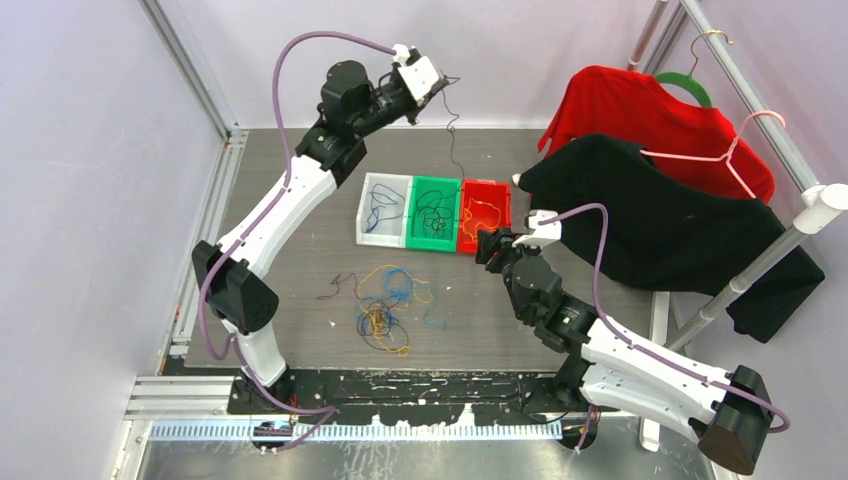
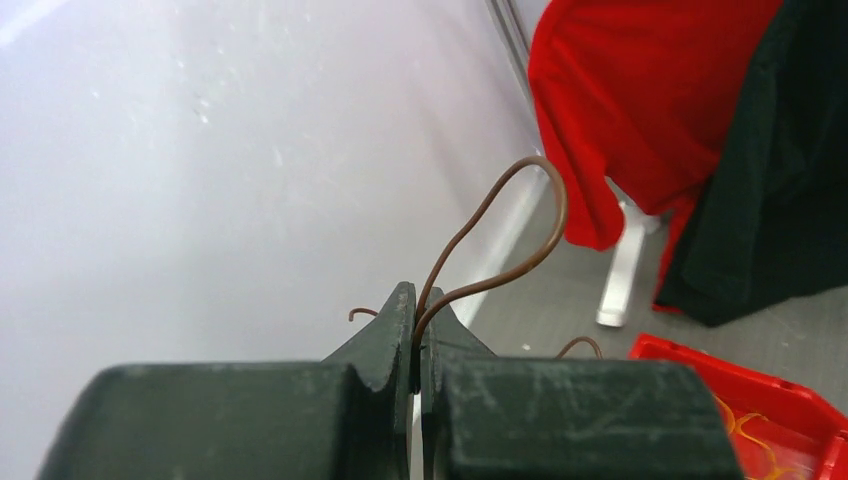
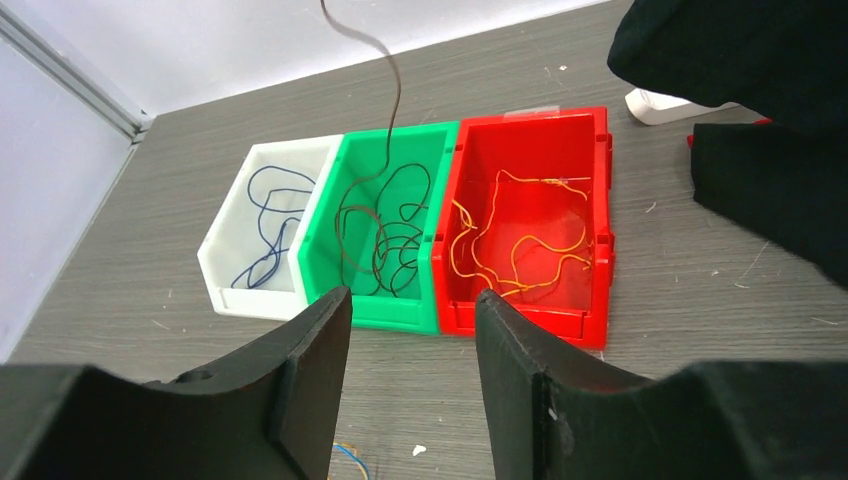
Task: Untangle the cables
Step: Place the cable in the bin.
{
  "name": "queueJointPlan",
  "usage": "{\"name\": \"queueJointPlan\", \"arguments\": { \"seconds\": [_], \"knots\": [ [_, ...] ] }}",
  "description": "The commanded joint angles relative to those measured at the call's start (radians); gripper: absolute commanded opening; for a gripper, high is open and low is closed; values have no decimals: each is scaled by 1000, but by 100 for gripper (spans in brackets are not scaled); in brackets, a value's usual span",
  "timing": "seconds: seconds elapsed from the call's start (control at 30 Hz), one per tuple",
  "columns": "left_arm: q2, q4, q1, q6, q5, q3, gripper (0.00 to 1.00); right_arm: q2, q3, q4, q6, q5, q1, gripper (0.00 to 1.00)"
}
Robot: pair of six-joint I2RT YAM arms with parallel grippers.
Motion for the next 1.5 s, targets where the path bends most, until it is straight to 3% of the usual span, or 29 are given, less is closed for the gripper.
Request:
{"name": "queueJointPlan", "arguments": {
  "seconds": [0.0, 0.53, 0.73, 0.87, 1.1, 1.47],
  "knots": [
    [-44, 104, 4, 104, 14, 10, 0, 6, 0, 38, 36, -5, -8, 53],
    [-36, -6, 3, 130, -30, -264, 0, -59, -56, -3, 83, 32, -18, 53],
    [-34, 51, -1, 195, -162, -322, 0, -56, -68, -1, 90, 31, -25, 53],
    [-39, -22, -12, 271, -212, -342, 0, -48, -72, 0, 102, 25, -33, 52],
    [16, -339, -31, 208, -107, -275, 0, -38, -75, -5, 123, 23, -37, 52],
    [241, -583, -49, 70, -58, -57, 0, -84, -90, -17, 120, 39, -56, 51]
  ]
}}
